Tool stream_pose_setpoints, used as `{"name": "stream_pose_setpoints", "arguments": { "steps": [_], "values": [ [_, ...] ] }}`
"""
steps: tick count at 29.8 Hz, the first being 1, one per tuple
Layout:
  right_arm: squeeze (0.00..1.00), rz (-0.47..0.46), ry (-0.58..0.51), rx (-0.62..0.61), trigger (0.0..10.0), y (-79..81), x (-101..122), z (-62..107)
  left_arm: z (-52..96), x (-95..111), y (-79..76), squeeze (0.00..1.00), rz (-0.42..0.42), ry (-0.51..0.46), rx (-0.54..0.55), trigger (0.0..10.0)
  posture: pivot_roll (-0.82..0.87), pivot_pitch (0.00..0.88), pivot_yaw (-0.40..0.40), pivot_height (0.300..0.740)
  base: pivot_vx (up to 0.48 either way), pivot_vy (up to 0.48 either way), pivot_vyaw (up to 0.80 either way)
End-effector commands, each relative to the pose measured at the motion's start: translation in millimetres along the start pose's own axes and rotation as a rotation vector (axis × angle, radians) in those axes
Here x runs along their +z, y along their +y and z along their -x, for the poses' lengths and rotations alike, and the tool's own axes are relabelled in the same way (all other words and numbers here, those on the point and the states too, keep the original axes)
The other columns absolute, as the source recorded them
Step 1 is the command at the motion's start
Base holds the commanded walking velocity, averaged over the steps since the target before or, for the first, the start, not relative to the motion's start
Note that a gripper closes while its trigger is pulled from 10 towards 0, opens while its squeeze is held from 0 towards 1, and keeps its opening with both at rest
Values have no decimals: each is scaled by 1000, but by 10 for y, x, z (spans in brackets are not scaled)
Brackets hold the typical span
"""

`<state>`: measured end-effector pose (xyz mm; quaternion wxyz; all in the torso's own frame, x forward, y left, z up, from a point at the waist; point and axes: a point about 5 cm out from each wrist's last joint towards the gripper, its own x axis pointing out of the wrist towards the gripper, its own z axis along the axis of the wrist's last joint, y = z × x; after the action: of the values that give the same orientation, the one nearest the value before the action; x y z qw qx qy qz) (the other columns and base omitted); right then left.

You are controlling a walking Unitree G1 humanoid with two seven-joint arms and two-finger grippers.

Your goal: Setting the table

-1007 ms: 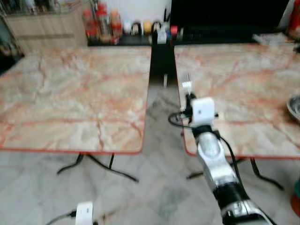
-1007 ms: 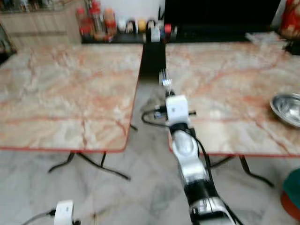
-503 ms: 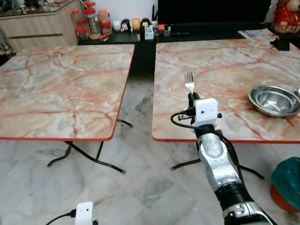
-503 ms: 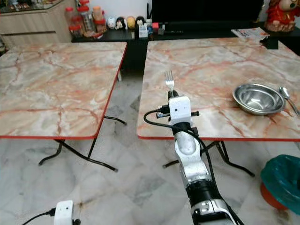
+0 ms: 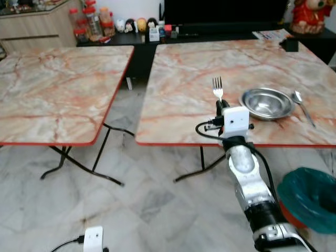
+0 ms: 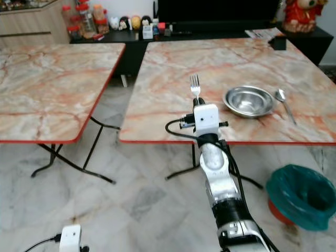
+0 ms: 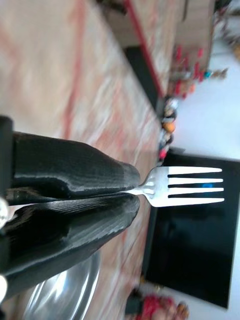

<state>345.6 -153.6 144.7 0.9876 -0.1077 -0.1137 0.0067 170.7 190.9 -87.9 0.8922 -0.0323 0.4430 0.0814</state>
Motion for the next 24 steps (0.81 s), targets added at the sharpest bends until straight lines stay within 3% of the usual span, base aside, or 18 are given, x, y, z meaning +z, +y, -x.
{"name": "stream_pose_setpoints", "arguments": {
  "steps": [1,16,24],
  "values": [
    [0,-14,-25,-3,10000,27,77,-44,3,0,62,0,-6,-1,13,10000,-26,29,71,740,0,-334,0],
    [0,-9,-16,-13,10000,2,63,-44,5,-4,65,0,0,-3,15,10000,-18,31,67,740,0,-323,0],
    [0,-8,-9,-13,10000,2,53,-51,10,-15,71,0,22,-7,15,10000,-18,31,67,740,0,0,0]
  ]
}}
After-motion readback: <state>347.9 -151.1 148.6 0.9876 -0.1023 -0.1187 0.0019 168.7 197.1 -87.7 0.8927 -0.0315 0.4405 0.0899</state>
